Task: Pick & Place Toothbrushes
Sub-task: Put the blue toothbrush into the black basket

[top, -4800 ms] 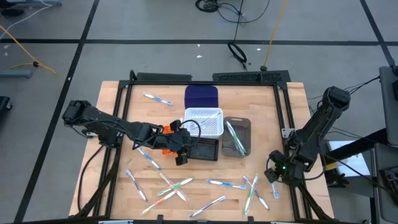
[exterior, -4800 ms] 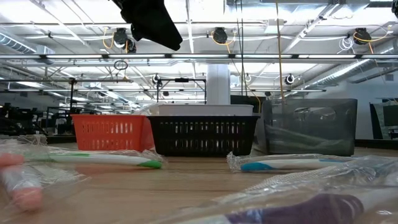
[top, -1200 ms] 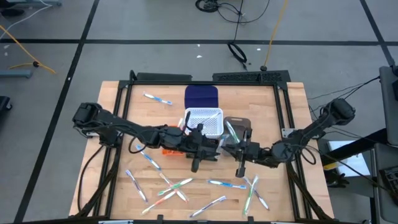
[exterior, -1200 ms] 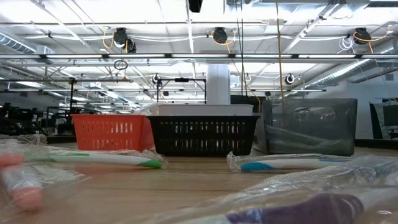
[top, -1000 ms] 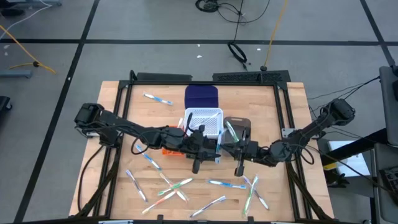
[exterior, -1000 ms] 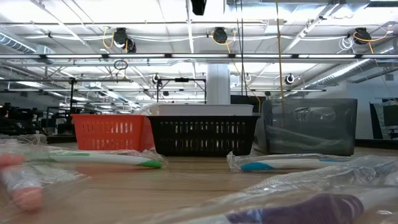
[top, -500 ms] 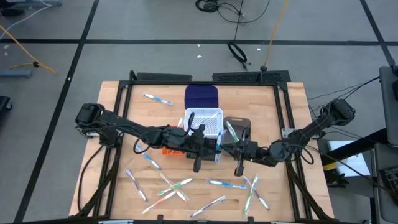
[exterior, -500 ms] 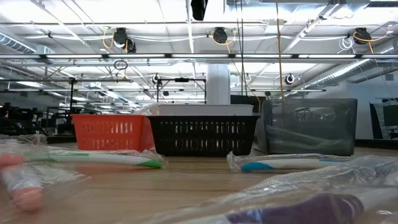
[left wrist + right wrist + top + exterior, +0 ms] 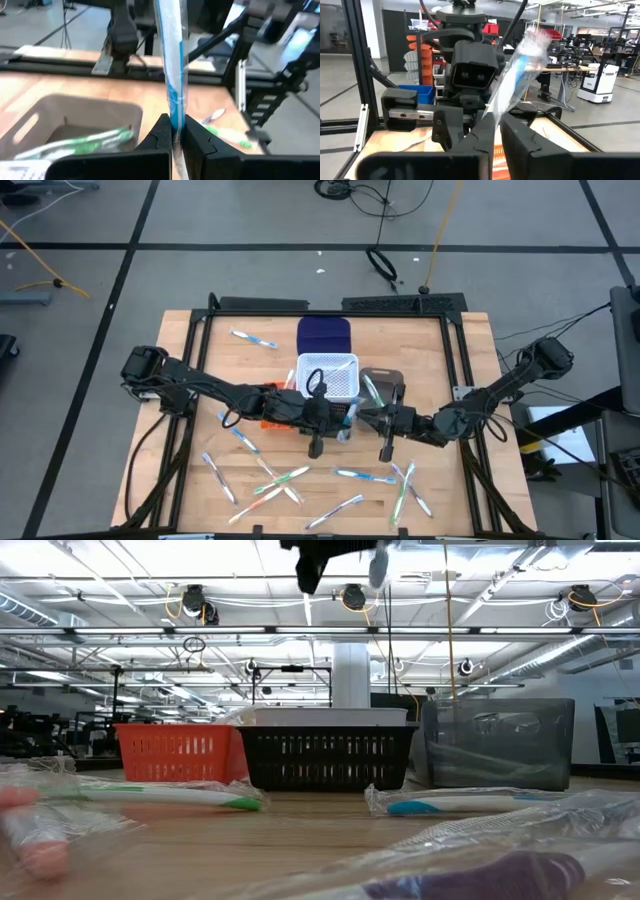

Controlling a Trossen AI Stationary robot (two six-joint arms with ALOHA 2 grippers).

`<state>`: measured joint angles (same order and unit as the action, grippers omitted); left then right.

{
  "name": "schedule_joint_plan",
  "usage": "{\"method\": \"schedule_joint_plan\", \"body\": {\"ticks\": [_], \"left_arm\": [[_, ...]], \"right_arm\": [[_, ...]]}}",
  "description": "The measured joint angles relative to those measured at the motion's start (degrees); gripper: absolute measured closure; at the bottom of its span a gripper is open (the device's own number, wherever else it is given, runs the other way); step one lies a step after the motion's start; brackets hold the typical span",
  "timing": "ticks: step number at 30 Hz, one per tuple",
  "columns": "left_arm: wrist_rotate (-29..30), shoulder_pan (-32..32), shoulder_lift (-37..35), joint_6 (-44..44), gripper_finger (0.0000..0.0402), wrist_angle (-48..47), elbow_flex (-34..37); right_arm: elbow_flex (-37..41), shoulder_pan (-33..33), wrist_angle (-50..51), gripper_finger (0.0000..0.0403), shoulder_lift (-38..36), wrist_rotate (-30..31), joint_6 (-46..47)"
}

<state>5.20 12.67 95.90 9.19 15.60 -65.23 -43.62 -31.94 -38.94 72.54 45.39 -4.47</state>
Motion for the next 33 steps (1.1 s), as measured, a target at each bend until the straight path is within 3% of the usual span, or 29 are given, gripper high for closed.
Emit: {"method": "schedule_joint_plan", "body": {"ticks": [6,12,19,33], "left_arm": [[1.9,0.2,-1.1,0.2,0.0394,-4.9,0.0],[6.1,0.4,-2.1,1.2,0.0394,-14.4,0.0],[13.0,0.3,-2.1,4.7,0.0394,-23.5,0.0],[18.1,0.2,2.5,8.0,0.0394,-27.7,0.0]], "right_arm": [[0.0,-0.4,7.5,0.0323,-3.1,1.5,1.1],[0.0,-1.8,14.6,0.0292,-4.2,1.1,9.0],[0.0,-4.0,21.1,0.0295,-3.5,1.0,15.7],[0.0,-6.5,22.9,0.0301,-1.7,0.8,19.4]]}}
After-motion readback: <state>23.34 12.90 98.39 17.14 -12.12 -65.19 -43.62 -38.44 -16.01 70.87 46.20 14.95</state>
